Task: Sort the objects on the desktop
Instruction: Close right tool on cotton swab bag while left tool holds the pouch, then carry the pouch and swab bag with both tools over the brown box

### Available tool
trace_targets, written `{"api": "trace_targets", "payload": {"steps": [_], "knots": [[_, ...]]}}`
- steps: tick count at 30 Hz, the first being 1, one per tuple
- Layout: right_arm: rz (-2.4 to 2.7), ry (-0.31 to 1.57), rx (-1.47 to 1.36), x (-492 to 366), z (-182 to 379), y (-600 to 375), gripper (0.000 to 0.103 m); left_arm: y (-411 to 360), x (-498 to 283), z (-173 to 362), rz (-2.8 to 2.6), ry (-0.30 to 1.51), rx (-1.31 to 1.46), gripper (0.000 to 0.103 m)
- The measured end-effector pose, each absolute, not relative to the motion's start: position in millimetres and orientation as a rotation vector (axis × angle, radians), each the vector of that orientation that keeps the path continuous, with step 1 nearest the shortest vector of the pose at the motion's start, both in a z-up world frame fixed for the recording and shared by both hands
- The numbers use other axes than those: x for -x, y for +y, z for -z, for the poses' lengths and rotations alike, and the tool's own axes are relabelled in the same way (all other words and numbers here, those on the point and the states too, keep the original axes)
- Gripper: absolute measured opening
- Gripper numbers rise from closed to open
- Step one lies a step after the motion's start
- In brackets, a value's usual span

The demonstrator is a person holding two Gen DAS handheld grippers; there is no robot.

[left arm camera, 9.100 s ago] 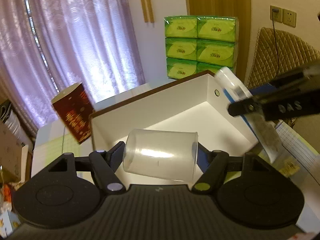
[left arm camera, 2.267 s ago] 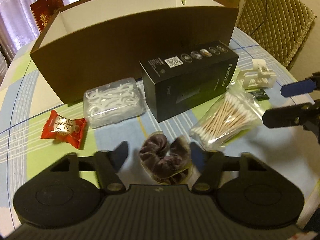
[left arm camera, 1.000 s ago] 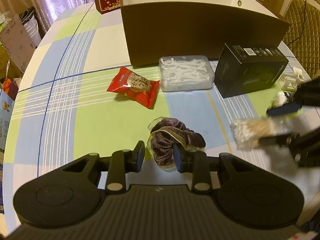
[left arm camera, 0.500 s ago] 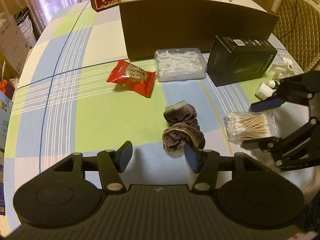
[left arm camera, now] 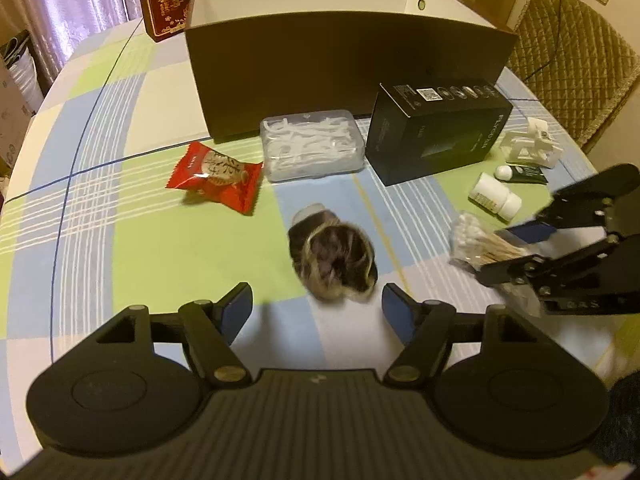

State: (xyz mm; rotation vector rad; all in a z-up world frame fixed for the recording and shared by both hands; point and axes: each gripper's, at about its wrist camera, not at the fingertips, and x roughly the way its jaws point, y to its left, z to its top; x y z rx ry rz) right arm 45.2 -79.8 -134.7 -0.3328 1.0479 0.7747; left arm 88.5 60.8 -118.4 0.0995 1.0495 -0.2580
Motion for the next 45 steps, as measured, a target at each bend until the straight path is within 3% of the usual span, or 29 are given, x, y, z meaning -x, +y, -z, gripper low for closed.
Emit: {"api": "trace_targets", "payload": {"steps": [8, 13, 18, 37, 45], "knots": [[-0.672, 1.057, 0.280, -47, 131, -96, 0.029, 42, -107, 133, 0.221, 1.049, -0.130, 0.058], [-0.658, 1.057, 0.270, -46, 130, -100, 0.029, 40, -111, 140, 0.217, 1.067, -0.121, 0.034], [-0.650, 1.057, 0.275, -45, 130, -99, 0.029, 45, -111, 137, 0.217, 1.061, -0.108, 0.023], [-0.688, 1.084, 0.382, -37, 124, -88, 0.026, 44, -93, 113, 0.238, 1.058, -0.087, 0.022], [-0.748, 0.815, 0.400, -27, 91, -87, 0.025, 43, -100, 81, 0.251, 0.976, -0.080, 0.022]]}}
